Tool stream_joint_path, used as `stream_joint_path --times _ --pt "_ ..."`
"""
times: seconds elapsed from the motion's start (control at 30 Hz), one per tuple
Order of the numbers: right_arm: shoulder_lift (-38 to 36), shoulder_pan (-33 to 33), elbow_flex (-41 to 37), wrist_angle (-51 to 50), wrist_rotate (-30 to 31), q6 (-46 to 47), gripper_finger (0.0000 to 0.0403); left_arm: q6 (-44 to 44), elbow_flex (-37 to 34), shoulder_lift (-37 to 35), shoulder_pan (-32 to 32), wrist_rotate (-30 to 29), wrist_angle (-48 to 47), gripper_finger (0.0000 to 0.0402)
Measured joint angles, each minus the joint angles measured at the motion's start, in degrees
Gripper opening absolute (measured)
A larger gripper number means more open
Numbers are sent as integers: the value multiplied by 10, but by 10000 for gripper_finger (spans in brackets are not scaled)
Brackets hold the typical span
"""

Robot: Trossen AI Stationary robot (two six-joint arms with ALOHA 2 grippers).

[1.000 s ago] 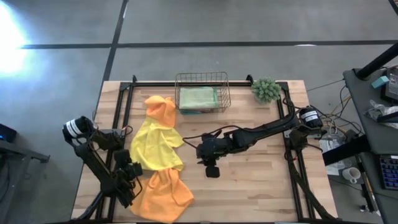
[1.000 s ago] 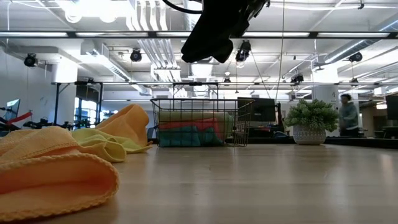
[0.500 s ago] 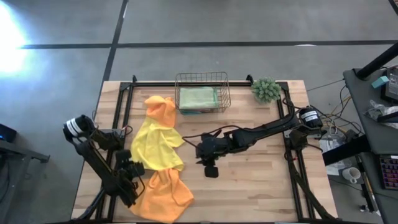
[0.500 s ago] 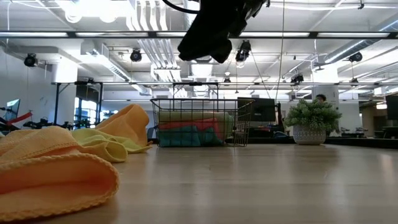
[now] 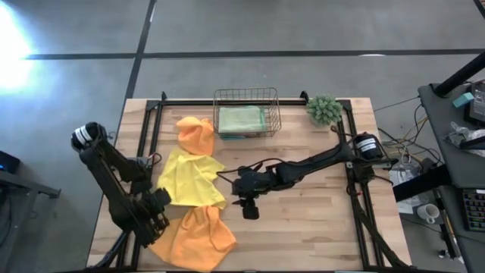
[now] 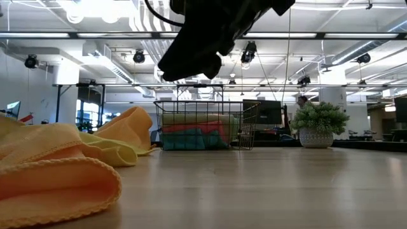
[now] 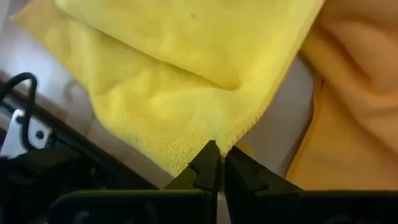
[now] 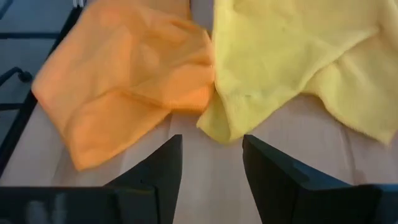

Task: Fold microfiber towels
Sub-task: Fold the yellow microfiber cloth

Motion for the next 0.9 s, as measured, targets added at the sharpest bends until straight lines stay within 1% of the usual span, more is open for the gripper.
stream_joint_path --times 0.17,0.3,0.57,0.9 --pt "20 -3 0 52 0 -7 160 -31 2 -59 0 -19 -23 0" --pt "39 -6 1 82 0 -8 158 -32 2 -81 3 -31 -23 0" --pt "84 -7 1 155 0 15 157 -29 30 -90 9 -66 -41 0" --pt "112 -14 1 166 -4 39 157 -28 66 -91 11 -68 -82 0"
